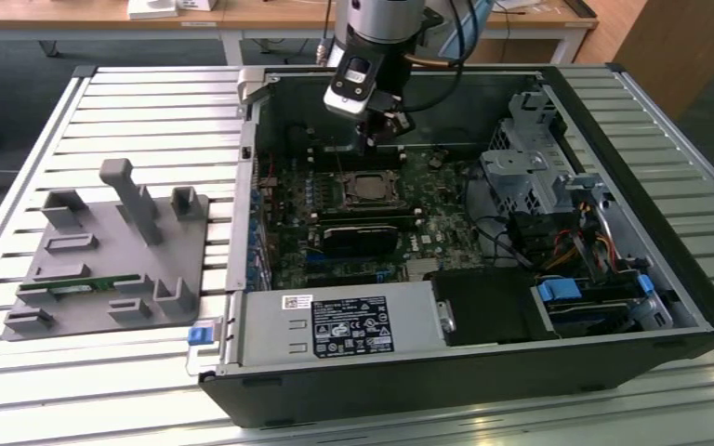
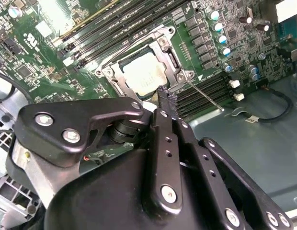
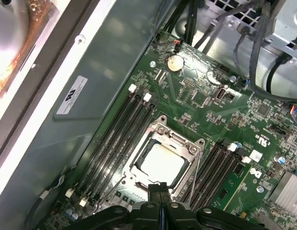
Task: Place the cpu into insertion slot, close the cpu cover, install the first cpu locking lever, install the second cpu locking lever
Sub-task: 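Install the first cpu locking lever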
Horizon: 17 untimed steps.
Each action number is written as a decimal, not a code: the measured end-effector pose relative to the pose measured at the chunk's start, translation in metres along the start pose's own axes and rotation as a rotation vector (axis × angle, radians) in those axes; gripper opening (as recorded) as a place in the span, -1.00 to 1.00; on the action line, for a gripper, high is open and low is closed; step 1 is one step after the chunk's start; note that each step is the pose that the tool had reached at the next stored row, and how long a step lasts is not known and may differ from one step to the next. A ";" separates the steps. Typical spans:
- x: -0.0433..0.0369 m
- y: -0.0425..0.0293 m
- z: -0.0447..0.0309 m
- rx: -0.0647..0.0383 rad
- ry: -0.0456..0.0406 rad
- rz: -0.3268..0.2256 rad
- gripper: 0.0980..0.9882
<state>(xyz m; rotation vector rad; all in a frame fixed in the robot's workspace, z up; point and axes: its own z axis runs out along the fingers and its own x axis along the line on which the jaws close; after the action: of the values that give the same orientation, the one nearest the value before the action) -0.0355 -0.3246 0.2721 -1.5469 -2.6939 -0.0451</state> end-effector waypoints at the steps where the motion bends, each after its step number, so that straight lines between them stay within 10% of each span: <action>1: 0.0000 0.0000 0.0000 0.000 0.0001 -0.007 -0.98; 17: -0.0001 -0.0003 0.0000 0.007 0.0012 -0.151 -0.98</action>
<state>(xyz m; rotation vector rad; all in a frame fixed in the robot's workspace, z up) -0.0357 -0.3248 0.2721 -1.3380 -2.8012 -0.0410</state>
